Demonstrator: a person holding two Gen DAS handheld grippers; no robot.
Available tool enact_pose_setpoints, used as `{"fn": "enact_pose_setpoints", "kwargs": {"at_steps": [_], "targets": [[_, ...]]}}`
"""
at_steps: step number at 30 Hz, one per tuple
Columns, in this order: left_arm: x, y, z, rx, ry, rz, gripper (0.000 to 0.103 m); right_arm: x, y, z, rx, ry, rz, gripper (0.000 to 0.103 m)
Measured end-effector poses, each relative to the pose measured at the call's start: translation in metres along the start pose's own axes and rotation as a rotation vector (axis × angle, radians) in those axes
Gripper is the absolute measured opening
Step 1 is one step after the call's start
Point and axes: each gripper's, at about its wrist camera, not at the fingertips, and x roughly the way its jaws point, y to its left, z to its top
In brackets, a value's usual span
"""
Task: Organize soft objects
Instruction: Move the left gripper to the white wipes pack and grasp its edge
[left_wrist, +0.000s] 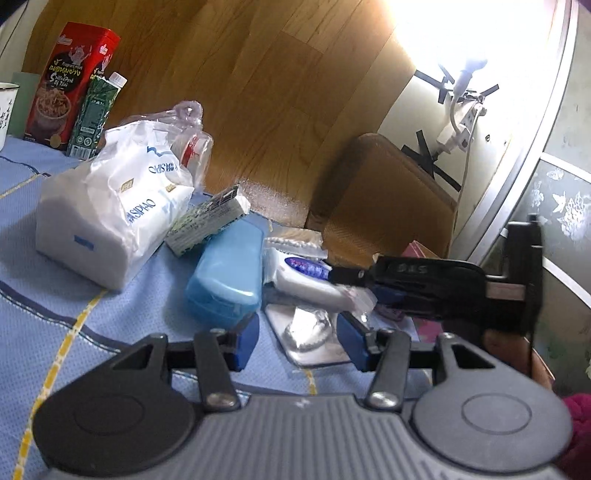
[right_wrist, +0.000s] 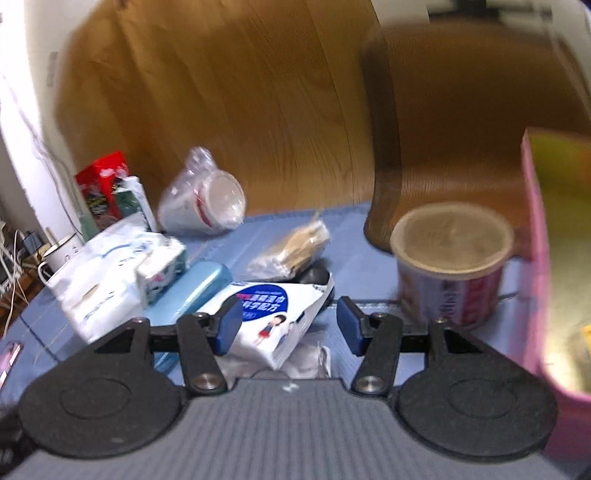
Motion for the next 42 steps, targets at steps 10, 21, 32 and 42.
{"fn": "enact_pose_setpoints", "kwargs": {"at_steps": [10, 21, 32, 42], "targets": [[-0.002, 0.0, -0.002, -0.009, -0.006, -0.014, 0.048, -0.082, -0.008, -0.029, 0.088, -0.092, 0.074, 0.003], [0.011, -0.033, -0.012, 0.164, 0.081, 0.101, 0.048, -0.139, -0.036, -0.106, 0.117, -0.083, -0.074, 0.013], [0.029, -0.059, -0.025, 0.327, 0.15, 0.274, 0.048, -0.153, -0.019, -0.117, -0.026, -0.163, -0.092, 0.051], [0.033, -0.064, -0.027, 0.373, 0.159, 0.295, 0.052, -0.129, 0.01, -0.139, -0.305, -0.081, -0.175, 0.092]]}}
